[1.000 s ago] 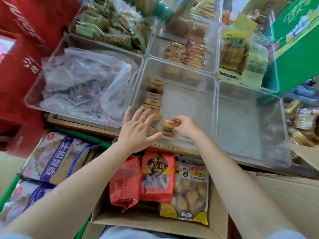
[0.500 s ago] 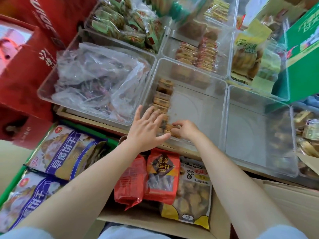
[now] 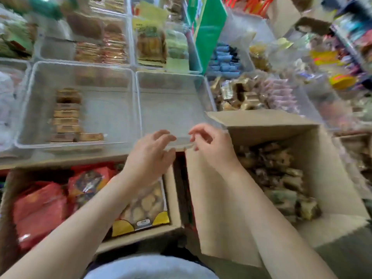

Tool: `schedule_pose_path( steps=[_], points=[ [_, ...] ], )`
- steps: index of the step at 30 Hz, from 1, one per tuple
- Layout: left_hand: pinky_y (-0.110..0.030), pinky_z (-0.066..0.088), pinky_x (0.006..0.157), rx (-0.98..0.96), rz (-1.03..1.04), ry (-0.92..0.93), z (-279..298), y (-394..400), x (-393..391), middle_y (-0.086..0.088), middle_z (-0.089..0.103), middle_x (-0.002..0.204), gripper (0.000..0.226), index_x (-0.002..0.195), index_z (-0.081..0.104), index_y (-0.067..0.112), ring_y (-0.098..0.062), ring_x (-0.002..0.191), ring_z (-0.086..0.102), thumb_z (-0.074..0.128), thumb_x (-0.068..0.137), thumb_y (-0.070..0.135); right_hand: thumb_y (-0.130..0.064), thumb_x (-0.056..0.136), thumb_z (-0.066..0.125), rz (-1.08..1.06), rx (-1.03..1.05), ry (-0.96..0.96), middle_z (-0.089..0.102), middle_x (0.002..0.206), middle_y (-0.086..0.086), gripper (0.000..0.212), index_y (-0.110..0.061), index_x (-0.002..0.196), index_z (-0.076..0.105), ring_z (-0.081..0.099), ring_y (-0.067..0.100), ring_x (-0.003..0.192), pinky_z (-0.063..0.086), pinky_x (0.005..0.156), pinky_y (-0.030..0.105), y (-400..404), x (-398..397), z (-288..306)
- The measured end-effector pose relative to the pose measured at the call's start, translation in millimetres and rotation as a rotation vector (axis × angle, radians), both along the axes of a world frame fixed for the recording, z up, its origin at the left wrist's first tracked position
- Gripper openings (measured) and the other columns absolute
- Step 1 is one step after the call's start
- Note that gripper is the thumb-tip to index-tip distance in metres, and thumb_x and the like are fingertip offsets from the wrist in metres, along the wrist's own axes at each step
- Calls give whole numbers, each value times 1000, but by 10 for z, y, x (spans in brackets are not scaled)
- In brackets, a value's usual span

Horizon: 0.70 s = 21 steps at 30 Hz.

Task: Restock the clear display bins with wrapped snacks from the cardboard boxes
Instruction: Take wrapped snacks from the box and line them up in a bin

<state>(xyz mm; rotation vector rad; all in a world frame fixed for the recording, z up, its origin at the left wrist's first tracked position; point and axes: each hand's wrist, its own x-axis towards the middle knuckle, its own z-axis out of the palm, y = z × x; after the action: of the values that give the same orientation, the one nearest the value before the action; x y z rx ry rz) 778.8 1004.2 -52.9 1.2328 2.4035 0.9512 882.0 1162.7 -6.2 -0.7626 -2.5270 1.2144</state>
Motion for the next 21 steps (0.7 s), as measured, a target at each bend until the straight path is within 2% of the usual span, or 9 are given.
schedule_pose_path(
  steps=[3, 6, 9, 11, 12, 15, 16, 18, 21],
  points=[
    [-36, 48, 92, 227, -187, 80, 285, 610, 832, -3, 70, 117, 36, 110, 74, 17, -23, 107, 63, 46, 93, 33, -4, 97, 52, -260, -6, 100, 69, 77, -2, 20, -14, 94, 69, 63, 16, 61, 52, 59, 24, 570, 829, 158],
    [-39, 51, 95, 252, -327, 115, 468, 1103, 1482, 0, 70, 116, 31, 111, 74, 18, -20, 110, 63, 49, 96, 30, -9, 98, 50, -351, 16, -17, 69, 77, -1, 20, -20, 94, 67, 63, 15, 60, 50, 56, 22, 1113, 1497, 100],
    [-42, 48, 97, 141, -340, 163, 426, 1433, 1866, -2, 68, 121, 34, 121, 70, 19, -22, 117, 59, 50, 96, 31, -22, 97, 54, -155, 43, -426, 68, 92, -6, 14, -28, 93, 66, 66, 13, 81, 49, 69, 25, 1545, 1893, -152],
    [-42, 46, 97, -25, -314, 246, 317, 1552, 1976, -4, 65, 125, 38, 128, 65, 18, -25, 120, 55, 50, 97, 34, -25, 95, 56, 41, 109, -675, 65, 98, -4, 12, -26, 94, 67, 63, 18, 93, 52, 79, 33, 1713, 2000, -290],
    [-42, 46, 97, -97, -307, 309, 270, 1583, 2001, -5, 64, 126, 39, 129, 63, 18, -26, 122, 54, 52, 96, 36, -23, 95, 56, 117, 125, -762, 64, 97, -3, 12, -23, 93, 67, 62, 21, 93, 53, 80, 35, 1740, 2015, -345],
    [-42, 48, 94, -129, -282, 372, 208, 1589, 1990, -5, 66, 123, 38, 126, 66, 17, -26, 120, 55, 57, 94, 36, -19, 96, 55, 301, 149, -945, 64, 91, 3, 13, -18, 87, 65, 61, 25, 83, 50, 67, 33, 1682, 1981, -492],
    [-42, 49, 92, -120, -265, 371, 206, 1577, 1978, -5, 67, 121, 37, 124, 68, 17, -26, 119, 56, 58, 94, 36, -17, 97, 56, 371, 170, -1016, 66, 97, 6, 11, -14, 96, 67, 62, 25, 85, 50, 67, 33, 1645, 1975, -569],
    [-42, 50, 91, -121, -240, 369, 211, 1541, 1980, -3, 68, 119, 36, 122, 69, 17, -25, 117, 57, 59, 93, 37, -9, 95, 59, 486, 221, -1127, 63, 111, 10, 23, -8, 117, 64, 62, 26, 95, 52, 75, 33, 1555, 1991, -733],
    [-39, 51, 90, -107, -241, 356, 224, 1499, 2043, 1, 69, 117, 35, 119, 71, 20, -21, 115, 57, 57, 93, 39, -10, 94, 61, 499, 146, -1120, 57, 109, 8, 28, -7, 122, 60, 54, 21, 89, 48, 74, 28, 1465, 2043, -769]
  ],
)
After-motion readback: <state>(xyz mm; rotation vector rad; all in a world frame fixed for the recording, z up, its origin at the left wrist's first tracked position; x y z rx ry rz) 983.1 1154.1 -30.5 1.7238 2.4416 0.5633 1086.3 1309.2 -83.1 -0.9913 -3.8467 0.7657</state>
